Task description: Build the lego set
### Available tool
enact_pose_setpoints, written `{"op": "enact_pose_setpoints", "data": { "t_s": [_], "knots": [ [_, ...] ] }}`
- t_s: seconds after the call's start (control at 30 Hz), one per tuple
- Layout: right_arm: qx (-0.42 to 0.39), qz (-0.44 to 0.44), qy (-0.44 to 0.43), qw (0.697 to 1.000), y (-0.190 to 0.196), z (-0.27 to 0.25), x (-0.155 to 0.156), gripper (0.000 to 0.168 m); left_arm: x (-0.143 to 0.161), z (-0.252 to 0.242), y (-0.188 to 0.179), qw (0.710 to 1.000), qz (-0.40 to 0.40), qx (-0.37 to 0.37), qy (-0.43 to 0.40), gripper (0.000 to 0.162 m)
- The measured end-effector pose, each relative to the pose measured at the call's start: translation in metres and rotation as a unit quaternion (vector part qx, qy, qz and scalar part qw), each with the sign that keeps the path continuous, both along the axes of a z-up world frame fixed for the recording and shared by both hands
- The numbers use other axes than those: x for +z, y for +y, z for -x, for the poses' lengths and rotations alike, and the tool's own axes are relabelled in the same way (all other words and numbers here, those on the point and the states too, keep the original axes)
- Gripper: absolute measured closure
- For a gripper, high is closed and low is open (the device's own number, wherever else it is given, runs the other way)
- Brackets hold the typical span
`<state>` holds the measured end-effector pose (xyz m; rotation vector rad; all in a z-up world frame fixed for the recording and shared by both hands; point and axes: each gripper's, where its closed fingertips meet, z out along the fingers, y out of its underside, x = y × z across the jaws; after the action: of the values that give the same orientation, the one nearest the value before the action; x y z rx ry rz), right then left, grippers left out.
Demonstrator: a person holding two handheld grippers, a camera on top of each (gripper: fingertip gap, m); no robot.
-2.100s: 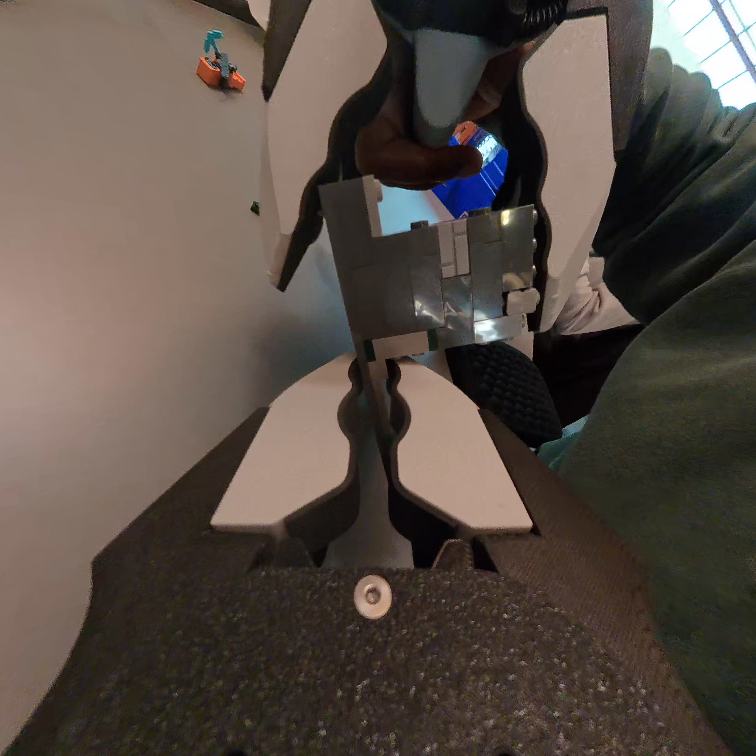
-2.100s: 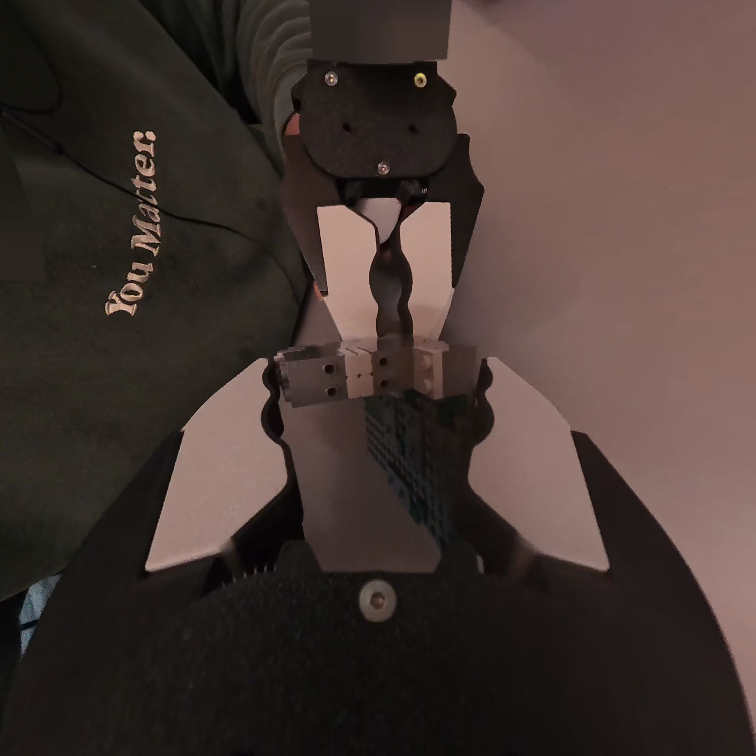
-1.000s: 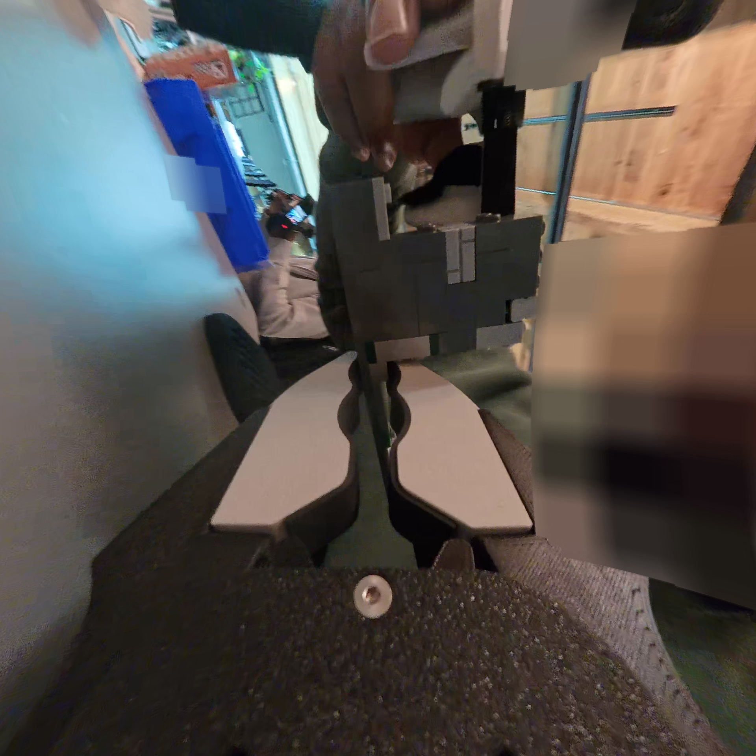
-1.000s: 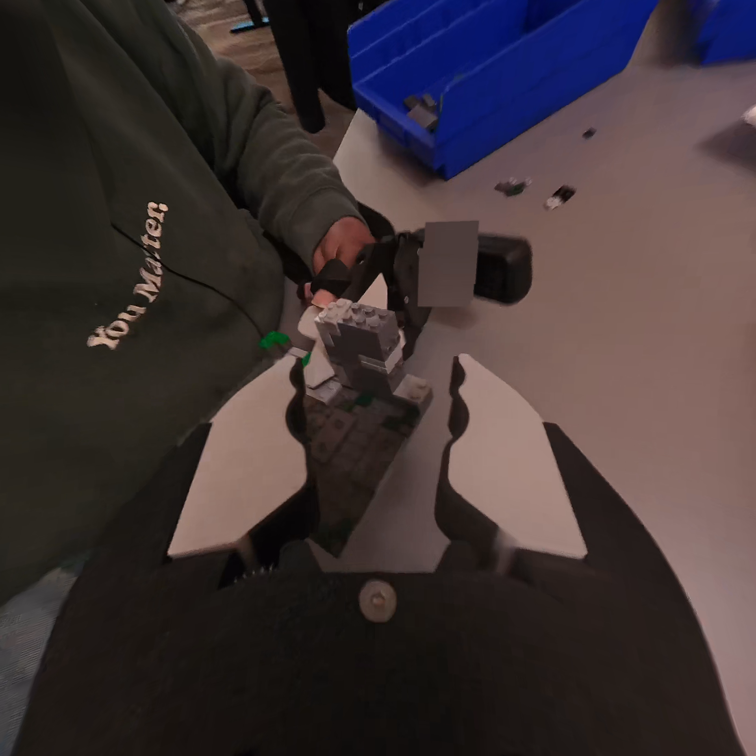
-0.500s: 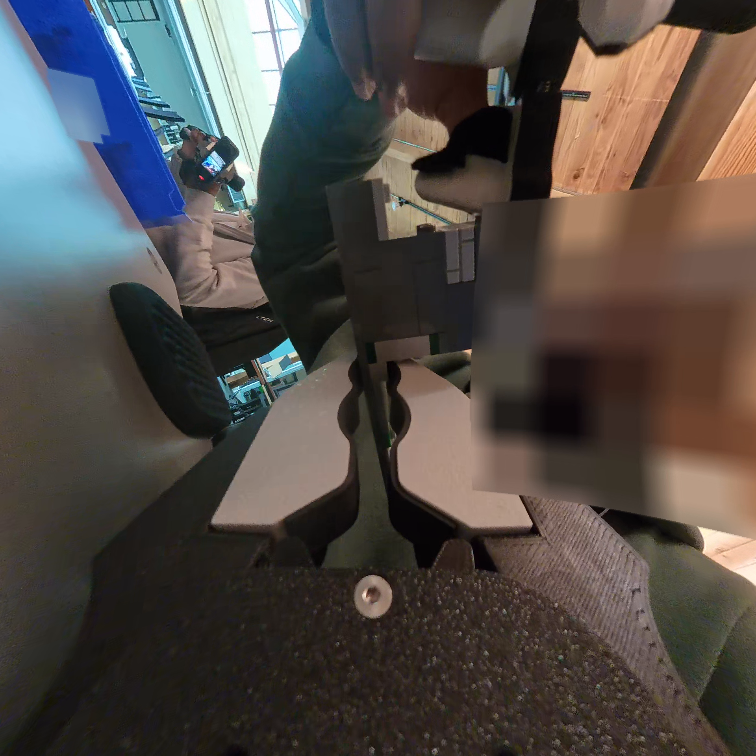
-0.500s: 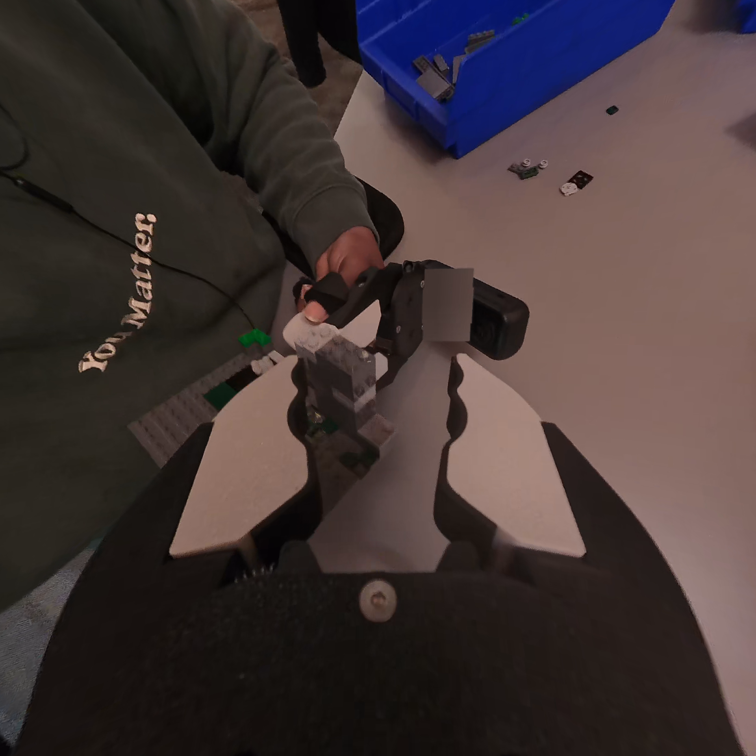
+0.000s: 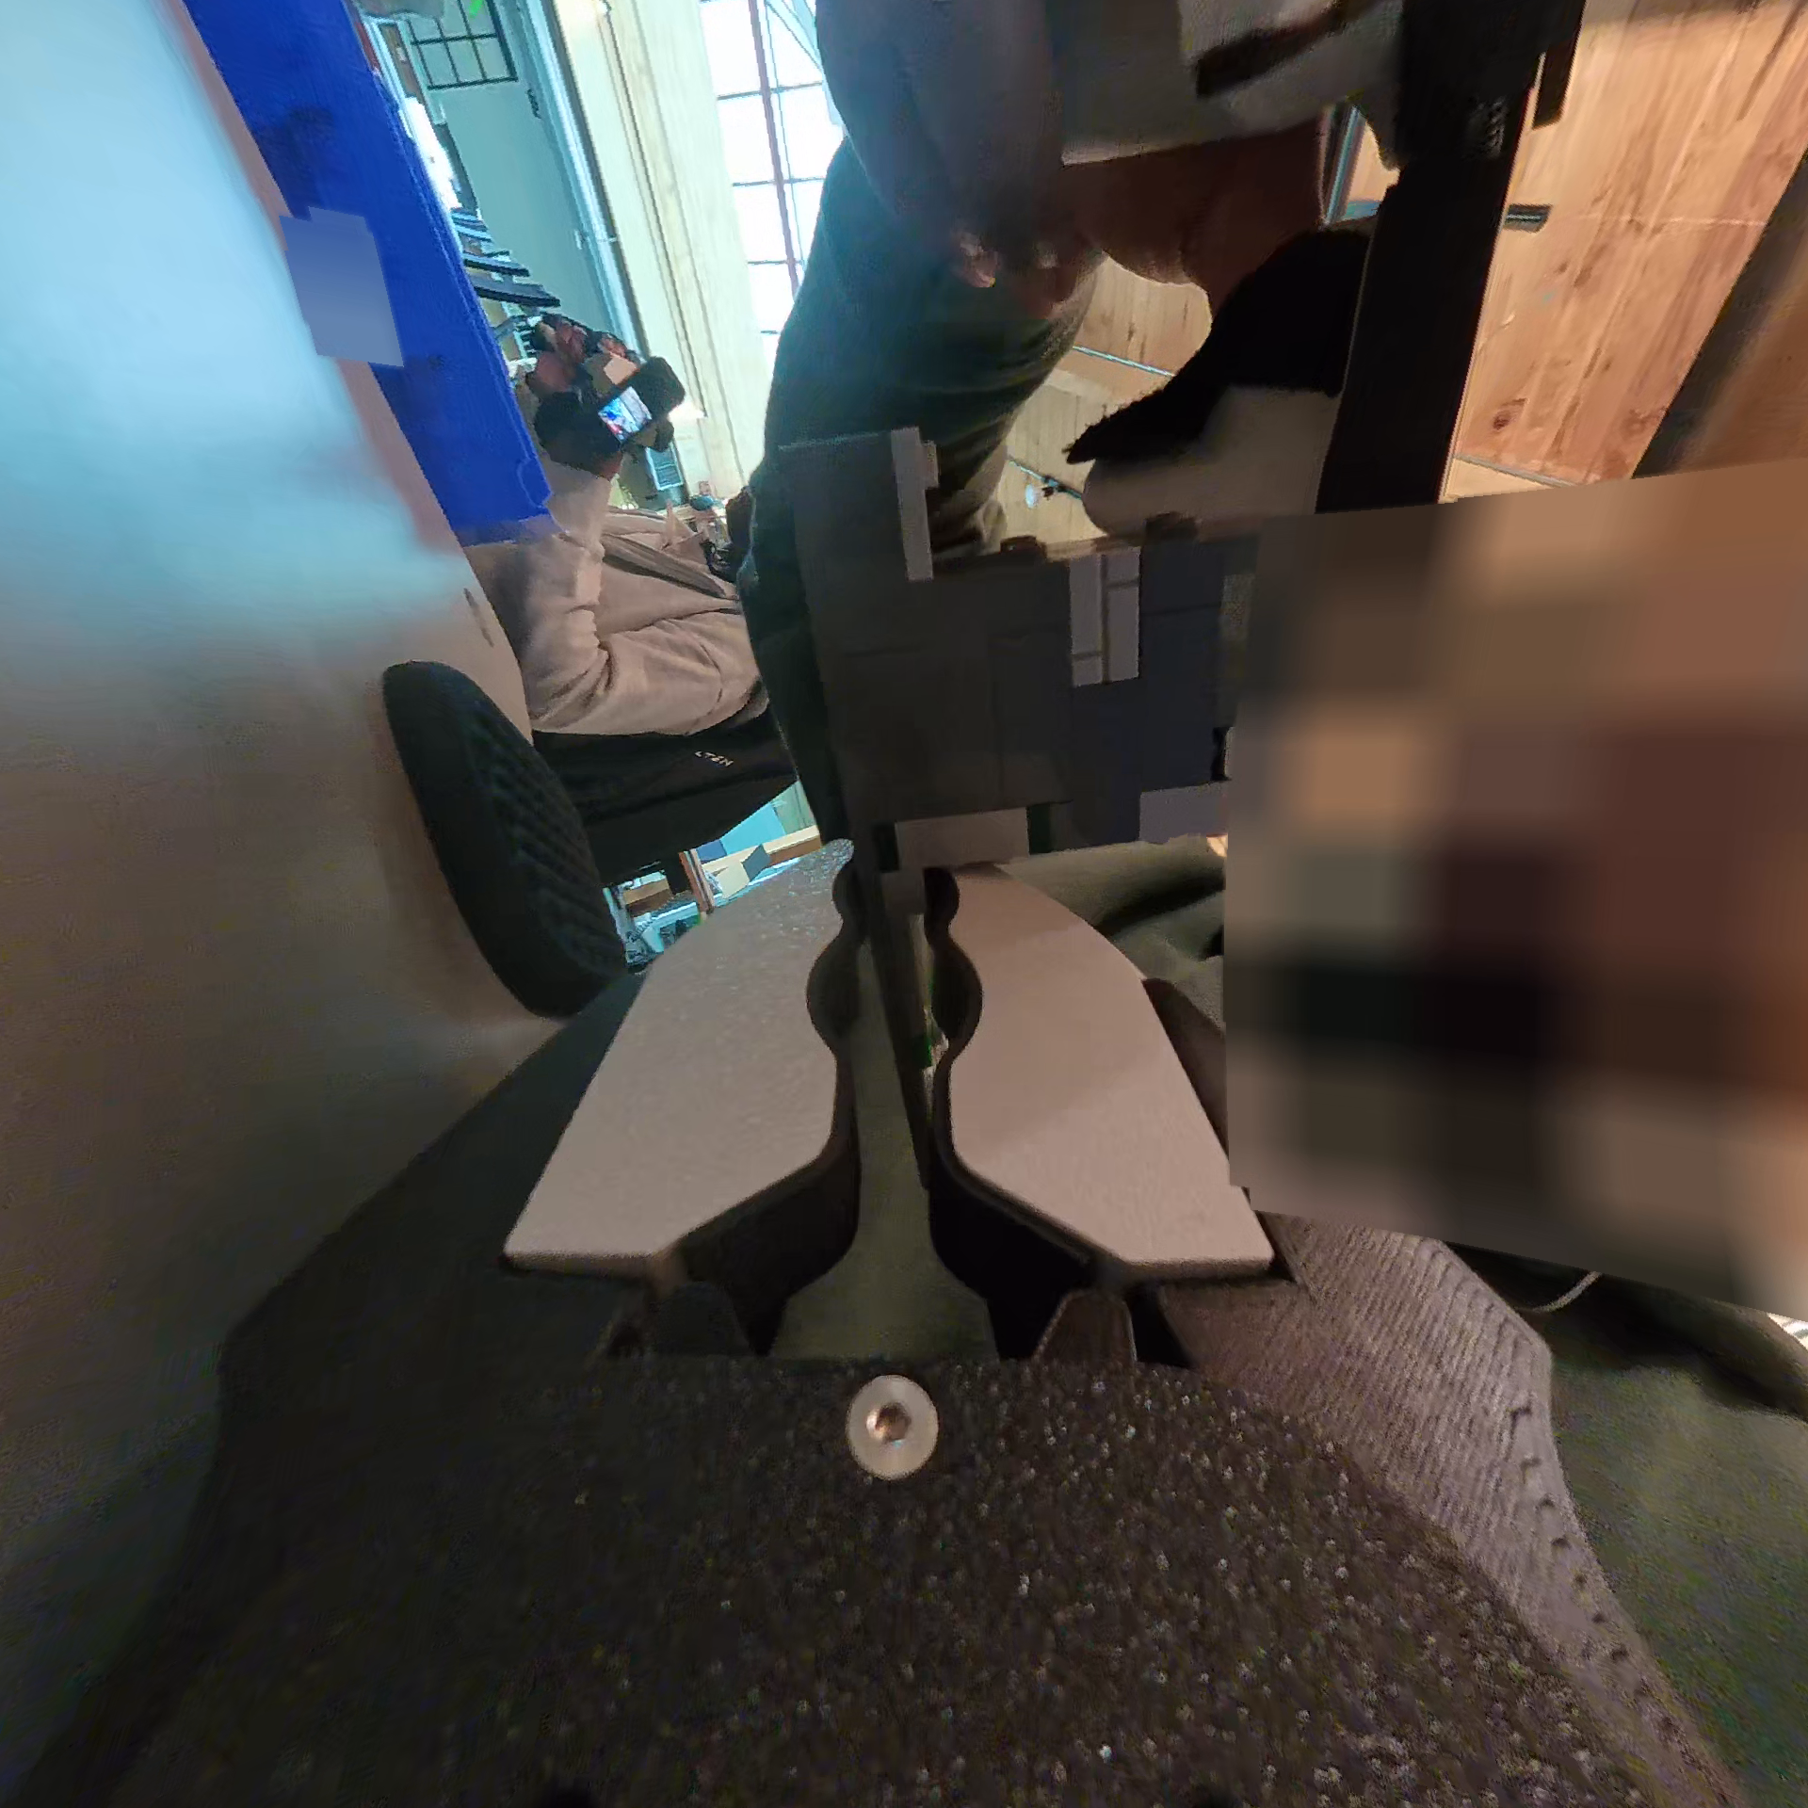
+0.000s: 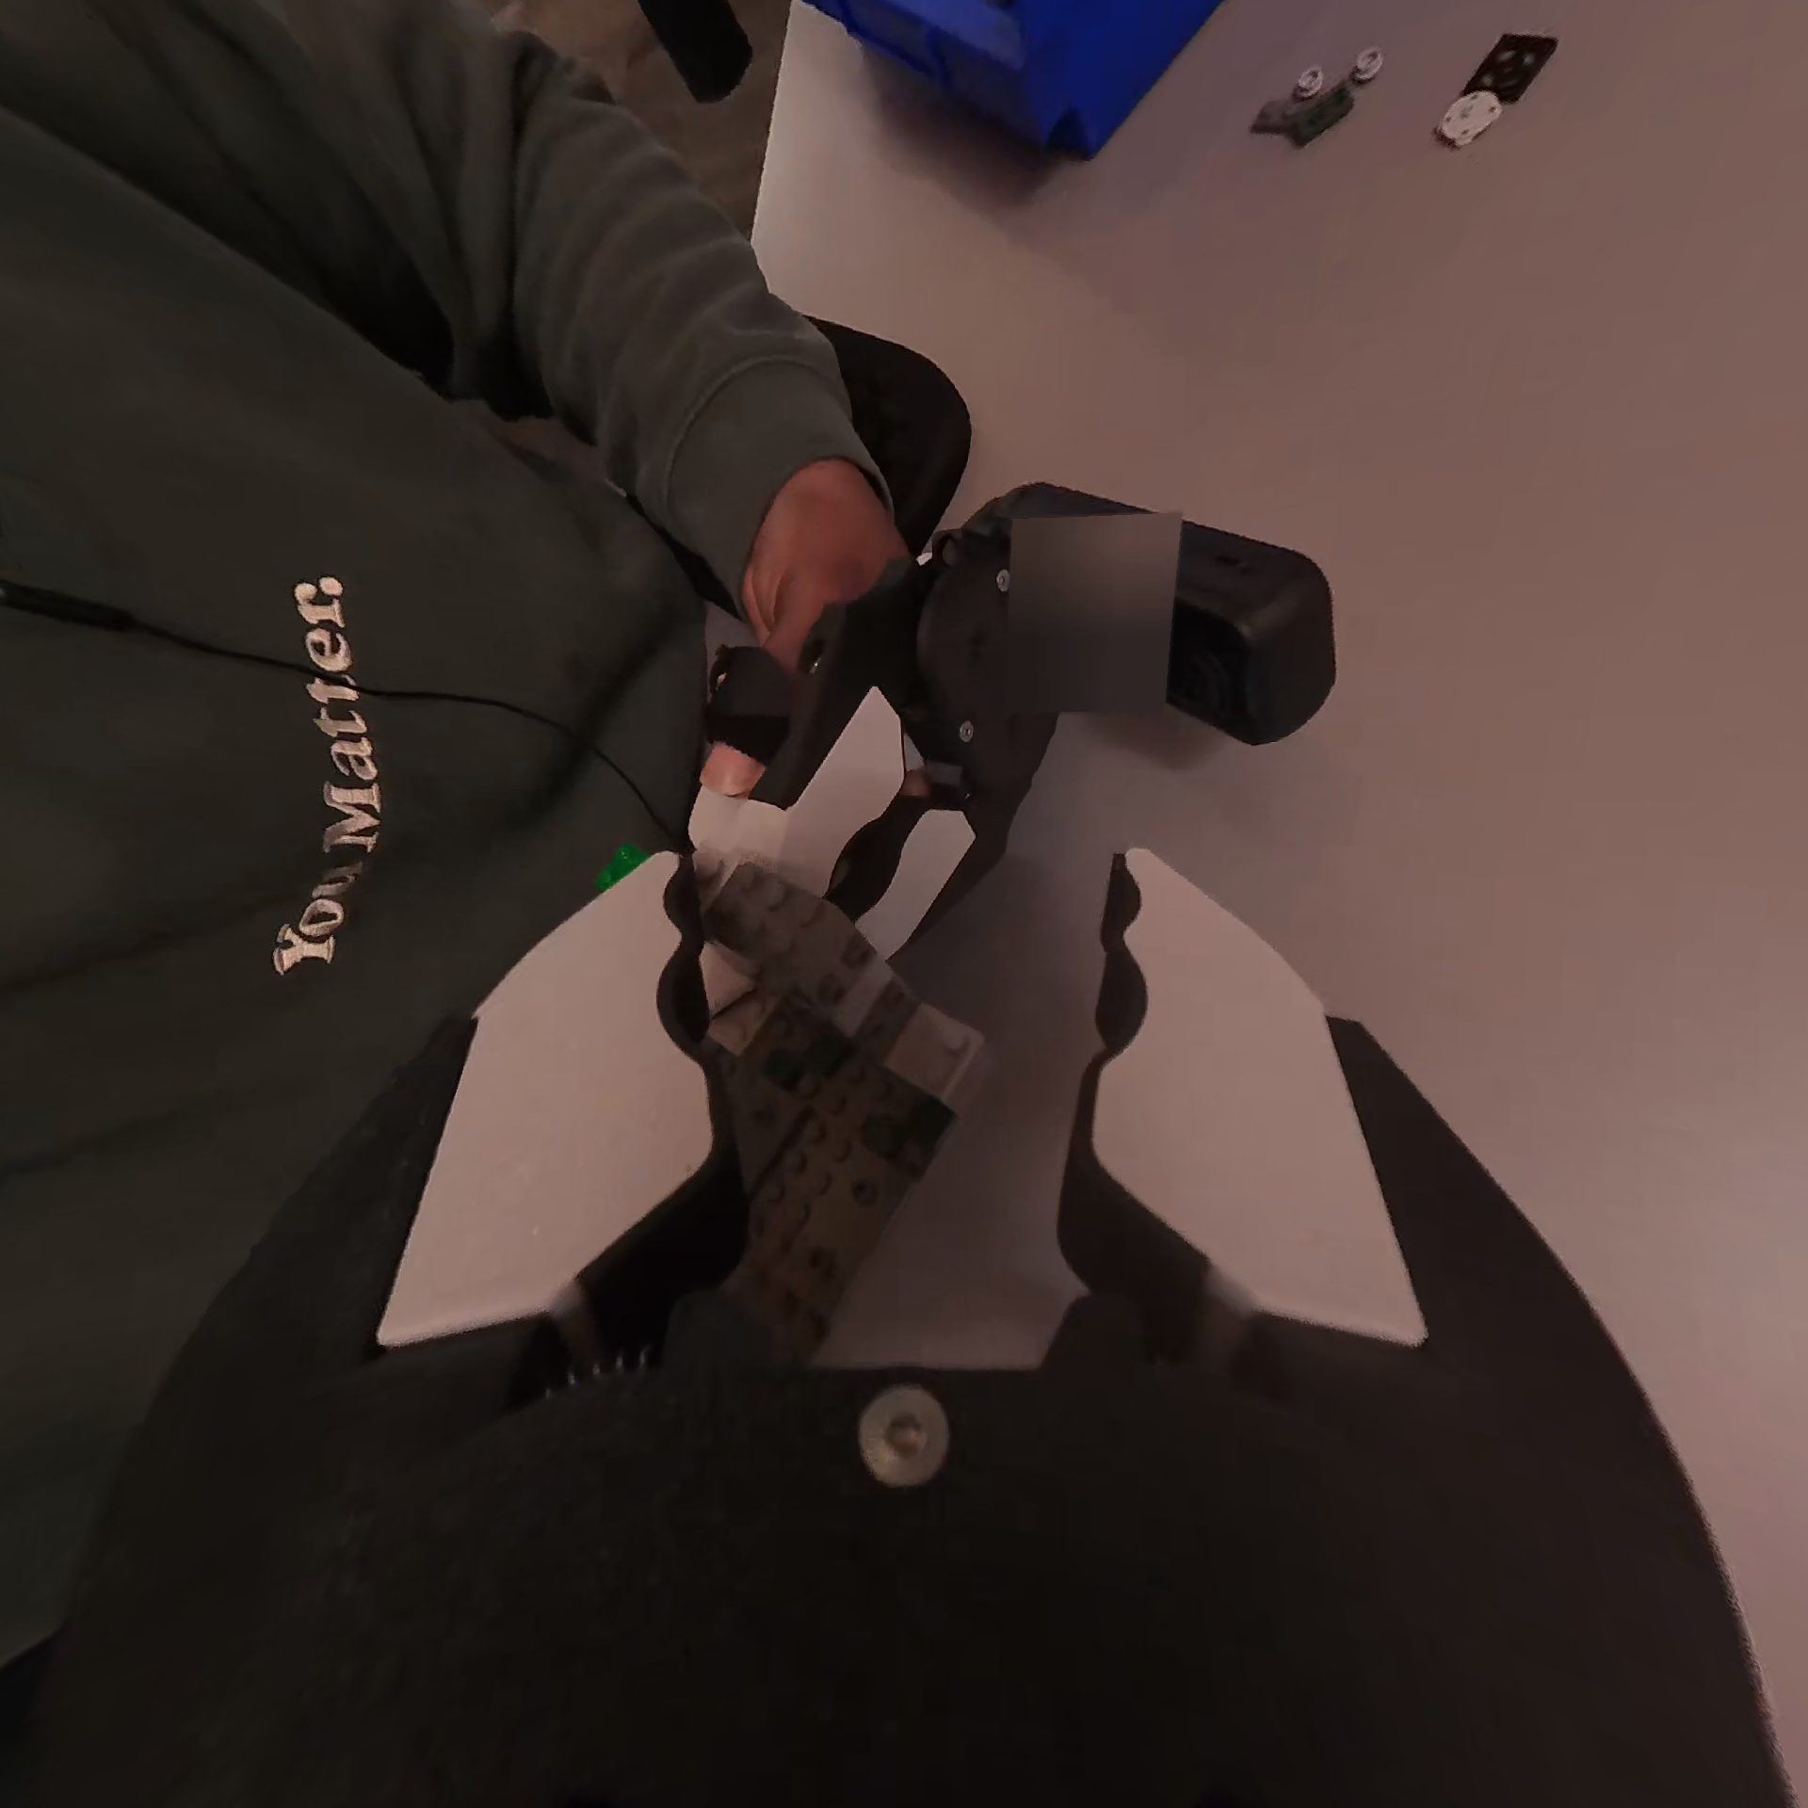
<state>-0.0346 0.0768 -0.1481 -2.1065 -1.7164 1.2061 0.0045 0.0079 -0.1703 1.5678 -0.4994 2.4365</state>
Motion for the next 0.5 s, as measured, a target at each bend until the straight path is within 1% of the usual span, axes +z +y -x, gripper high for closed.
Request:
{"op": "enact_pose_setpoints", "data": {
  "t_s": [0.03, 0.17, 0.33, 0.4, 0.5],
  "knots": [
    [0.002, -0.001, -0.001, 1.000, -0.001, 0.000, 0.000, 0.089, -0.001, 0.000, 0.000, 1.000, -0.003, 0.001, 0.002, 0.153],
    [0.000, 0.005, 0.007, 1.000, -0.002, 0.001, 0.003, 0.090, -0.003, 0.000, 0.005, 1.000, -0.012, 0.018, 0.016, 0.153],
    [-0.047, 0.039, 0.050, 0.997, 0.009, 0.000, 0.016, 0.087, -0.015, -0.001, 0.012, 0.997, -0.027, 0.041, 0.057, 0.153],
    [-0.063, 0.060, 0.053, 0.995, 0.012, -0.006, 0.014, 0.085, -0.018, -0.001, 0.013, 0.996, -0.035, 0.049, 0.069, 0.152],
    [-0.072, 0.094, 0.043, 0.992, 0.008, -0.015, 0.000, 0.082, -0.021, -0.001, 0.016, 0.994, -0.044, 0.057, 0.084, 0.152]
  ]
}}
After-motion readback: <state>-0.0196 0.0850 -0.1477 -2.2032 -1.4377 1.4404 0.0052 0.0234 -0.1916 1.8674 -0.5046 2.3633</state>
